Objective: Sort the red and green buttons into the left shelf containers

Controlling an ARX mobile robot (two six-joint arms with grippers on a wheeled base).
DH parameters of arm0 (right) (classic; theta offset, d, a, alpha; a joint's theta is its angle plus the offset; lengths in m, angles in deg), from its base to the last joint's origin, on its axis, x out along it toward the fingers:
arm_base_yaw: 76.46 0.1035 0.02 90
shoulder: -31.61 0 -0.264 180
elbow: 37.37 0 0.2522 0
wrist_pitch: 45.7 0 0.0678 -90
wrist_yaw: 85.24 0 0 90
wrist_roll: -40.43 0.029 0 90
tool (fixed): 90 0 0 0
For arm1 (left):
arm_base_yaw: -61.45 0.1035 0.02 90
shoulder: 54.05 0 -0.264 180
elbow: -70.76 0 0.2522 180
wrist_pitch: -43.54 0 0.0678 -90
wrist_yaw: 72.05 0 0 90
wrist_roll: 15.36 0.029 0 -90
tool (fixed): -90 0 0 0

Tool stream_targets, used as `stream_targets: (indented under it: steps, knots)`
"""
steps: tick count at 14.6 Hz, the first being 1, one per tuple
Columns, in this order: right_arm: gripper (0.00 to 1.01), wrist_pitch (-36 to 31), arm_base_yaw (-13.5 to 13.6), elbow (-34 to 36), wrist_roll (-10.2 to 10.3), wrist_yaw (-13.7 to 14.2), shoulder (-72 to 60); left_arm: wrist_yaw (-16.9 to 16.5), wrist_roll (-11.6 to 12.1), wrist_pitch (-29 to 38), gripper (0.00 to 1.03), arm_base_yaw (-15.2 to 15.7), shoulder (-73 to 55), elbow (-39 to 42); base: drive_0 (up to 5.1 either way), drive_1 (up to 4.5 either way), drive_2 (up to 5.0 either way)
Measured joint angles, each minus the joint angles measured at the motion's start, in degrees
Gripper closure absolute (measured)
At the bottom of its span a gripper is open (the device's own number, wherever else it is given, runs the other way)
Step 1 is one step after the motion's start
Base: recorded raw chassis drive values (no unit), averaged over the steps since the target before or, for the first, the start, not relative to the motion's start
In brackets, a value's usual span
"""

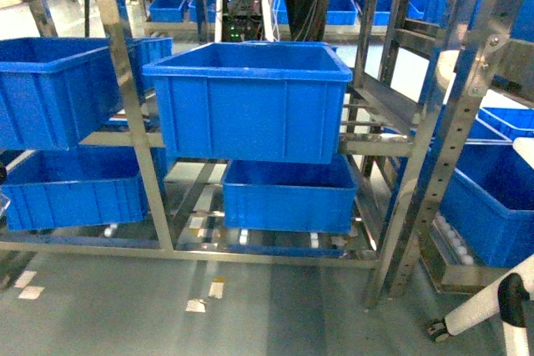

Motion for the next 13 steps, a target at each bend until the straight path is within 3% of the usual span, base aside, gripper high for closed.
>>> stream_targets:
  steps: [13]
  knots:
    - [0.75,0.02,0.00,0.00,0.00,0.00,0.00,-0.02,0.00,-0.02,0.74,0.00,0.00,0.00,-5.0,2.45,2.4]
